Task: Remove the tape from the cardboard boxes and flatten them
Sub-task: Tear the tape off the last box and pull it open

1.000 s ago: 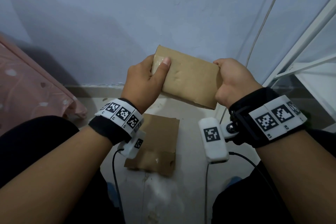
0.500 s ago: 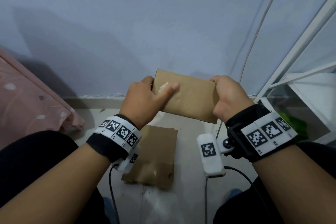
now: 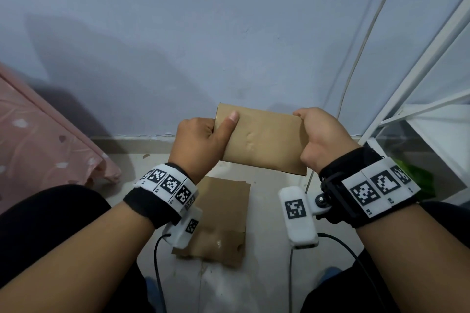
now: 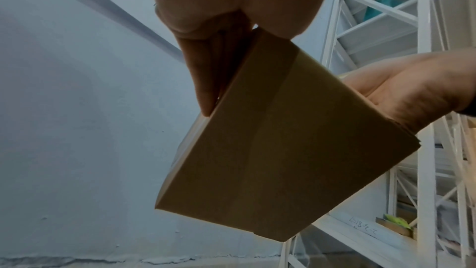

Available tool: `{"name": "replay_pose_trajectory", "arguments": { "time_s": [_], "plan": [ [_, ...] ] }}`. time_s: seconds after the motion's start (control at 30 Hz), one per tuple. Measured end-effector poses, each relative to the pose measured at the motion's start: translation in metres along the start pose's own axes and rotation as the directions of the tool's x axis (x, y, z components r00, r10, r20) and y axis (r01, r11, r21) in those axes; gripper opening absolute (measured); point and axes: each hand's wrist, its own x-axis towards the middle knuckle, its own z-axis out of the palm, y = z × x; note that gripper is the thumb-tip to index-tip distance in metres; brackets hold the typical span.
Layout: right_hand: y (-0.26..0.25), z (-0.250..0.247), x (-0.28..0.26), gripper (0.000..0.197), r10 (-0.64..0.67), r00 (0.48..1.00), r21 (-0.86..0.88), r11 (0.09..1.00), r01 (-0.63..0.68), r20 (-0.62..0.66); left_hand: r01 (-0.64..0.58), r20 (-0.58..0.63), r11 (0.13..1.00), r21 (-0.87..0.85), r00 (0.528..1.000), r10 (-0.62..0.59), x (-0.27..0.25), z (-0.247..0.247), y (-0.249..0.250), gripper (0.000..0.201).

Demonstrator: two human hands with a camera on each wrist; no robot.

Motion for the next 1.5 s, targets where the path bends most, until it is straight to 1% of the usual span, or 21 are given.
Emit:
{"name": "replay_pose_trajectory", "arguments": {
  "time_s": [0.07,0.1,0.17,0.2,0.23,0.3,0.37,0.47,0.53,0.63,0.67,0.77,0.87,0.9,0.97,1.03,1.1,1.2,1.3,1.43,1.5],
  "plan": [
    [0.0,-0.001,0.0,0.01,0.005,1.0,-0.005,1.0,-0.005,0.001,0.033,-0.02,0.999,-0.026,0.999,-0.034,-0.001,0.001,0.002,0.07],
    [0.0,-0.002,0.001,0.011,0.003,1.0,-0.005,1.0,-0.003,-0.006,0.081,-0.045,0.994,-0.069,0.995,-0.084,0.001,0.001,0.003,0.07],
    [-0.001,-0.007,0.002,0.011,0.006,1.0,-0.006,1.0,-0.006,-0.022,0.197,-0.113,0.939,-0.282,0.965,-0.236,0.009,-0.003,0.004,0.066],
    [-0.003,-0.009,0.003,0.013,0.01,1.0,0.005,1.0,-0.01,-0.025,0.209,-0.119,0.9,-0.383,0.955,-0.273,0.012,-0.008,0.005,0.065],
    [-0.004,-0.012,0.003,0.016,0.011,1.0,0.018,1.0,-0.011,-0.022,0.187,-0.127,0.886,-0.425,0.956,-0.263,0.014,-0.012,0.007,0.063],
    [-0.009,-0.014,0.003,0.024,-0.001,1.0,0.04,0.999,0.001,-0.015,0.093,-0.17,0.931,-0.354,0.972,-0.162,0.017,-0.017,0.007,0.052],
    [-0.012,-0.013,0.001,0.027,-0.024,1.0,0.045,0.999,0.025,-0.018,0.016,-0.205,0.973,-0.231,0.977,-0.065,0.017,-0.016,0.005,0.031],
    [-0.012,-0.012,-0.005,0.014,-0.05,0.999,0.028,0.998,0.05,-0.015,0.003,-0.245,0.979,-0.205,0.968,-0.055,0.018,-0.012,-0.001,0.012],
    [-0.012,-0.011,-0.007,0.008,-0.068,0.996,0.008,0.998,0.069,-0.061,-0.045,-0.261,0.982,-0.184,0.965,-0.005,0.017,-0.01,-0.002,0.009],
    [-0.011,-0.01,-0.008,0.011,-0.1,0.986,-0.01,0.995,0.099,-0.13,-0.191,-0.215,0.981,-0.029,0.96,0.181,0.011,-0.006,-0.001,0.024],
    [-0.01,-0.009,-0.009,0.013,-0.102,0.984,-0.015,0.995,0.101,-0.144,-0.234,-0.191,0.972,0.02,0.953,0.234,0.009,-0.005,0.001,0.025],
    [-0.009,-0.006,-0.01,0.019,-0.113,0.98,-0.02,0.994,0.112,-0.164,-0.363,-0.117,0.919,0.154,0.917,0.381,0.004,0.003,0.001,0.015],
    [-0.006,-0.004,-0.009,0.018,-0.126,0.977,-0.025,0.992,0.123,-0.172,-0.396,-0.075,0.885,0.246,0.902,0.424,0.001,0.009,-0.002,0.012],
    [-0.005,-0.004,-0.009,0.016,-0.138,0.976,-0.029,0.99,0.135,-0.17,-0.393,-0.064,0.88,0.268,0.904,0.423,0.002,0.01,-0.003,0.012],
    [-0.003,-0.002,-0.011,0.035,-0.161,0.972,-0.03,0.987,0.158,-0.169,-0.388,-0.045,0.868,0.309,0.906,0.421,0.002,0.013,-0.005,0.013],
    [-0.002,0.001,-0.012,0.043,-0.182,0.969,-0.037,0.983,0.178,-0.164,-0.358,-0.025,0.873,0.332,0.922,0.388,0.003,0.013,-0.004,0.013],
    [-0.001,0.003,-0.013,0.037,-0.195,0.967,-0.047,0.981,0.19,-0.165,-0.281,-0.003,0.904,0.321,0.955,0.298,0.003,0.014,-0.003,0.011],
    [0.002,0.006,-0.011,0.006,-0.202,0.962,-0.051,0.979,0.196,-0.184,-0.174,0.044,0.946,0.274,0.985,0.169,0.004,0.016,-0.001,0.009],
    [0.004,0.009,-0.012,0.006,-0.233,0.955,-0.069,0.972,0.224,-0.185,-0.103,0.106,0.966,0.238,0.991,0.08,0.006,0.016,-0.002,0.012],
    [0.005,0.01,-0.01,0.006,-0.237,0.95,-0.087,0.971,0.223,-0.204,-0.043,0.133,0.981,0.188,0.991,0.018,0.008,0.016,-0.003,0.015],
    [0.005,0.007,-0.006,0.018,-0.237,0.949,-0.09,0.971,0.223,-0.208,-0.033,0.155,0.988,0.149,0.988,0.009,0.008,0.015,-0.003,0.018]
  ]
}}
